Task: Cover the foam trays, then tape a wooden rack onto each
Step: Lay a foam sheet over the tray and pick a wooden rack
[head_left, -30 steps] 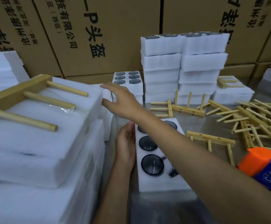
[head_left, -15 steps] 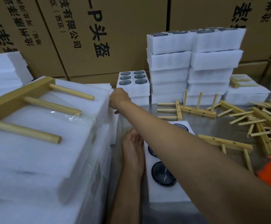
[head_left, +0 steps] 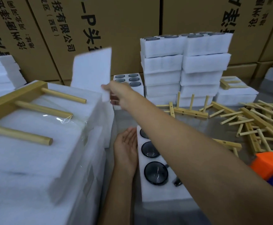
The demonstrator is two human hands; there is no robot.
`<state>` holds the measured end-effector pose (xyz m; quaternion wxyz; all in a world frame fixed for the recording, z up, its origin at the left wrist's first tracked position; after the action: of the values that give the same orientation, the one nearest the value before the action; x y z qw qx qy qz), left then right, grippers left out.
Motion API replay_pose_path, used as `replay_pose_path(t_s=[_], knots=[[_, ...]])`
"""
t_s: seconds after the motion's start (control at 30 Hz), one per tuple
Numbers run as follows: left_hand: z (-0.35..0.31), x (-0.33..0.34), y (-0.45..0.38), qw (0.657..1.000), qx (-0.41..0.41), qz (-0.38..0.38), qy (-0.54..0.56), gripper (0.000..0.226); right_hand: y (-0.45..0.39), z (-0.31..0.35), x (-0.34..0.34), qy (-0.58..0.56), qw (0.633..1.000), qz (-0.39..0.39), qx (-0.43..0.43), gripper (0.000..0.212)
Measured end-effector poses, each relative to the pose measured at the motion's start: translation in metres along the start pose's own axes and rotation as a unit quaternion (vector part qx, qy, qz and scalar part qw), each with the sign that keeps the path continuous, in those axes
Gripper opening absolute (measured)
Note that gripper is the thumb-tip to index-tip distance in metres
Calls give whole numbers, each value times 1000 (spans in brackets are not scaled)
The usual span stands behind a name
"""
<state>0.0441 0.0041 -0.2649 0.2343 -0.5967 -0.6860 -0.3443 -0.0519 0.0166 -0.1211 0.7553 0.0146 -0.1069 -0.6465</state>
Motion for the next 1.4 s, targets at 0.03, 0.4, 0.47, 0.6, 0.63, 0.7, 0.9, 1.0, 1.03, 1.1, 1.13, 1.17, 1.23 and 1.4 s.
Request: replay_pose_path(t_s=[0.03, 0.4, 0.47, 0.6, 0.63, 0.7, 0.9, 1.0, 1.03, 1.1, 1.13, 1.17, 1.23, 1.4], knots=[[1, -2, -1, 1000, -1, -4, 2, 22, 5, 10, -15, -21, 999, -15, -27, 20], [-2, 13, 4, 999, 26, 46, -8, 29, 188, -70, -187, 81, 996, -44, 12, 24], [1, 18, 8, 995, 25, 67, -63, 33, 207, -85, -199, 128, 990, -51, 35, 23], [10, 26, 16, 979, 0, 107, -175, 28, 221, -90, -201, 191, 979, -59, 32, 19], [7, 24, 15, 972, 17, 93, -215, 32, 221, -92, -198, 196, 979, -57, 27, 19], [2, 24, 17, 959, 52, 79, -266, 38, 220, -93, -197, 214, 974, -73, 13, 18], [2, 24, 23, 958, 49, 78, -270, 47, 201, -91, -237, 185, 931, -304, -78, 29], [-1, 26, 24, 958, 62, 80, -267, 40, 169, -85, -248, 371, 870, -322, -34, 41], [0, 27, 25, 958, 62, 81, -269, 38, 159, -87, -253, 412, 855, -314, 1, 40], [1, 26, 24, 960, 54, 76, -262, 39, 145, -98, -258, 438, 845, -303, 49, 33], [1, 26, 24, 962, 51, 73, -256, 41, 141, -102, -258, 448, 838, -309, 43, 29], [1, 25, 24, 964, 47, 70, -254, 43, 139, -103, -257, 464, 826, -320, 23, 26], [2, 24, 21, 965, 44, 66, -251, 44, 139, -95, -255, 495, 792, -354, -44, 29], [1, 23, 19, 969, 38, 70, -233, 42, 186, -30, -254, 278, 766, -445, -372, 31]])
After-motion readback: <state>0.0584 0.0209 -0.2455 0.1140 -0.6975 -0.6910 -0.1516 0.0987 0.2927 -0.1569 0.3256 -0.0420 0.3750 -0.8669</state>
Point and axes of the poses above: each hand's wrist, its own y-axis away from the middle knuckle, its own x-axis out of the palm, z = x × y, the point moved 7 cm from there along -y, towards the middle knuckle, and after that the axes turned 3 degrees about z, right-handed, at the moved point
